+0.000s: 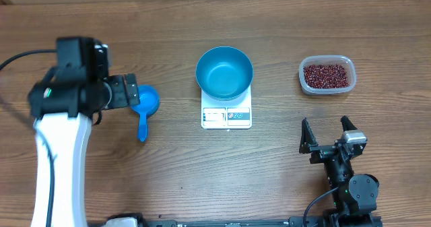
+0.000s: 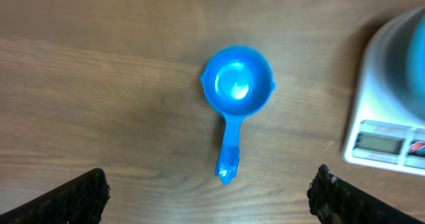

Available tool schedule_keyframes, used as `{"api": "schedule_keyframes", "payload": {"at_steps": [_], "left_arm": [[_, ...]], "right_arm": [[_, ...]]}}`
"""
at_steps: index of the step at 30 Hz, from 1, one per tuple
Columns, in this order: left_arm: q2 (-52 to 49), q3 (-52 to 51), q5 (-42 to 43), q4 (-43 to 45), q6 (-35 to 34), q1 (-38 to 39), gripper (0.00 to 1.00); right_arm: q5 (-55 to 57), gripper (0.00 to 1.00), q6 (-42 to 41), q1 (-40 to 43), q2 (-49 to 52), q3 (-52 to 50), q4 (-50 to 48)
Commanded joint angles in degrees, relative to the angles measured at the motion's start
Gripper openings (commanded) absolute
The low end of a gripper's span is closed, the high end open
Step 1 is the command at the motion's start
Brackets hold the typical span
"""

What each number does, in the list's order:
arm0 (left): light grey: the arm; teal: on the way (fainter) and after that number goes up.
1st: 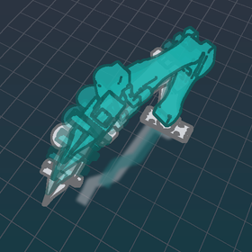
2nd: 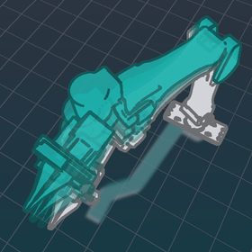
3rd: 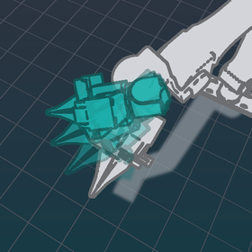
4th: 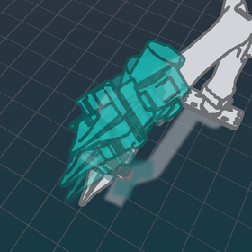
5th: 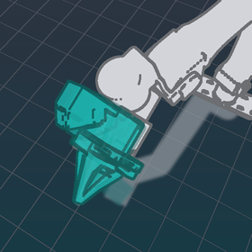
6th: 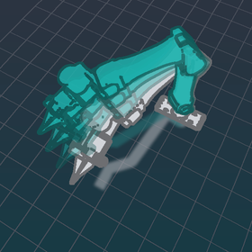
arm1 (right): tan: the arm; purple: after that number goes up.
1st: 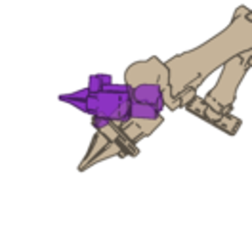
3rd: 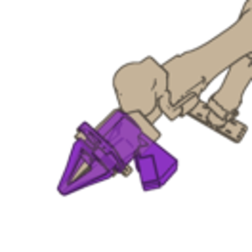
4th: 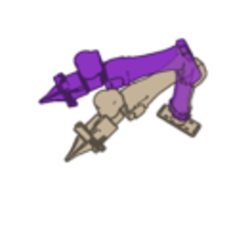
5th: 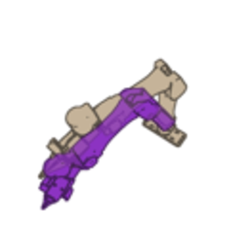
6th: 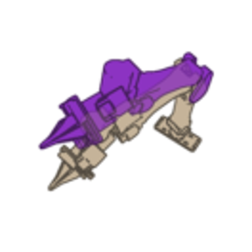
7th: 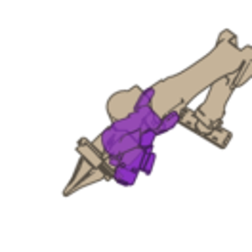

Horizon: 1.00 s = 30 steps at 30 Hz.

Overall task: Scoop item into bowl and weigh 150g on scale
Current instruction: 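Move the left gripper down over the blue scoop's cup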

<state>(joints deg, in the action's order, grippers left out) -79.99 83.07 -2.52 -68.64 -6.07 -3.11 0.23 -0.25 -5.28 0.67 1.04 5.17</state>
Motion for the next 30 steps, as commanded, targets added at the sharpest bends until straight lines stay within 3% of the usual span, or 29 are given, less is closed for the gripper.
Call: {"api": "schedule_keyframes", "payload": {"at_steps": [1, 12, 30], "left_arm": [[-7.3, 1.0, -1.1, -0.8, -0.1, -0.3, 0.99], [-21.7, 1.0, -1.1, -0.1, -0.1, -0.3, 1.0], [-28.0, 1.0, -2.8, 7.6, -0.2, -0.2, 0.99]], "right_arm": [[-0.2, 1.0, 0.5, 0.2, -0.5, -0.6, -0.3], [-0.1, 1.0, 0.5, 0.2, -0.5, -0.6, -0.3], [-0.2, 1.0, 0.5, 0.2, -0.5, -0.6, -0.3]]}}
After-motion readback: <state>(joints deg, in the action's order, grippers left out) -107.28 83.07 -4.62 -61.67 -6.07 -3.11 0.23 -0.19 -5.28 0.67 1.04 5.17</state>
